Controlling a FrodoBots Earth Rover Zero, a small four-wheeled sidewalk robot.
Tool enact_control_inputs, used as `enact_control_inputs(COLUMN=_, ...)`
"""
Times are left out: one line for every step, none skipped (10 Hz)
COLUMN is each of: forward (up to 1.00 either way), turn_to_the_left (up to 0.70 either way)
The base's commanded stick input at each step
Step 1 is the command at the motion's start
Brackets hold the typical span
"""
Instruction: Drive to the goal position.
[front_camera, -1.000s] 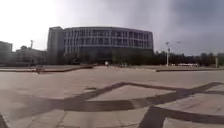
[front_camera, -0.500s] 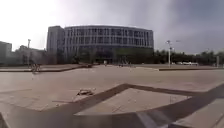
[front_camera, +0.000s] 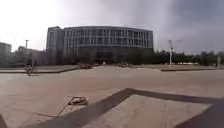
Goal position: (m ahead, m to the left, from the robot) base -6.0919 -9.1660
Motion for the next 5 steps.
enact_control_inputs(forward=1.0, turn_to_the_left=0.0)
enact_control_inputs(forward=1.0, turn_to_the_left=0.0)
enact_control_inputs(forward=1.0, turn_to_the_left=0.0)
enact_control_inputs(forward=1.0, turn_to_the_left=0.0)
enact_control_inputs(forward=1.0, turn_to_the_left=0.0)
